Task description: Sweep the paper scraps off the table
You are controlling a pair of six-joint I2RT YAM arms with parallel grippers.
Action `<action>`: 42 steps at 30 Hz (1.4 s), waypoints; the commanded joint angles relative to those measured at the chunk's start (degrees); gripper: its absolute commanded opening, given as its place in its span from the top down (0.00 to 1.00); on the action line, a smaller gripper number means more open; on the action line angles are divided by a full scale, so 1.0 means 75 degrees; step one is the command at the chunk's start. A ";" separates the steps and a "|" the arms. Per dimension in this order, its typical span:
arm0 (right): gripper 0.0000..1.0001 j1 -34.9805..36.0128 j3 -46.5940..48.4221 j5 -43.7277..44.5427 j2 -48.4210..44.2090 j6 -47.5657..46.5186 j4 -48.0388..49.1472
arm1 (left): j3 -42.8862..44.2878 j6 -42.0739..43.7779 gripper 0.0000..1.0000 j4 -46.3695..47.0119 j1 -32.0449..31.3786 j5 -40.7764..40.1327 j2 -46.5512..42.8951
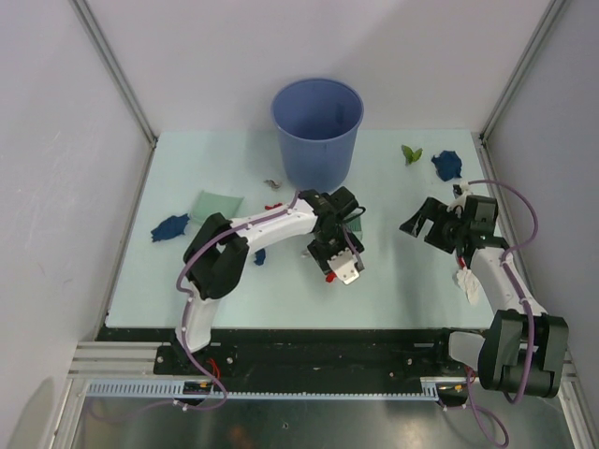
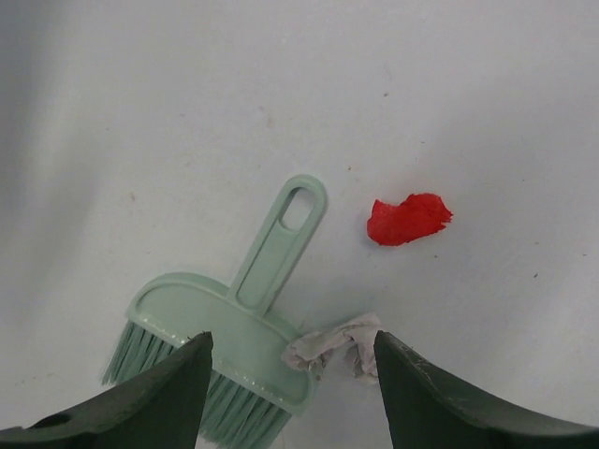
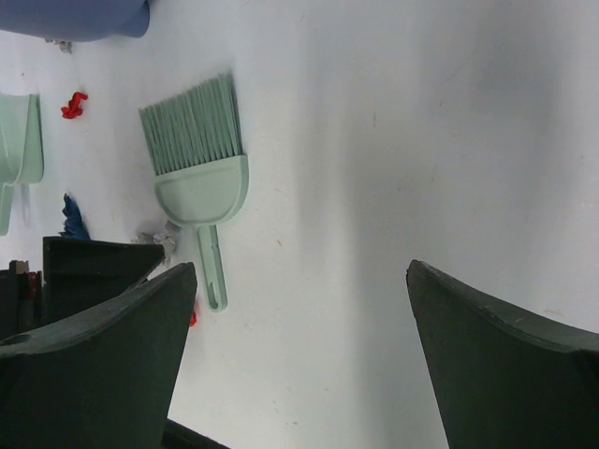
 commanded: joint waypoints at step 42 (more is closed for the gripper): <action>0.00 -0.0414 -0.0173 -0.0445 0.0078 -0.0263 0.0131 | 0.1833 0.1568 0.51 -0.0282 -0.0719 -0.1789 0.1956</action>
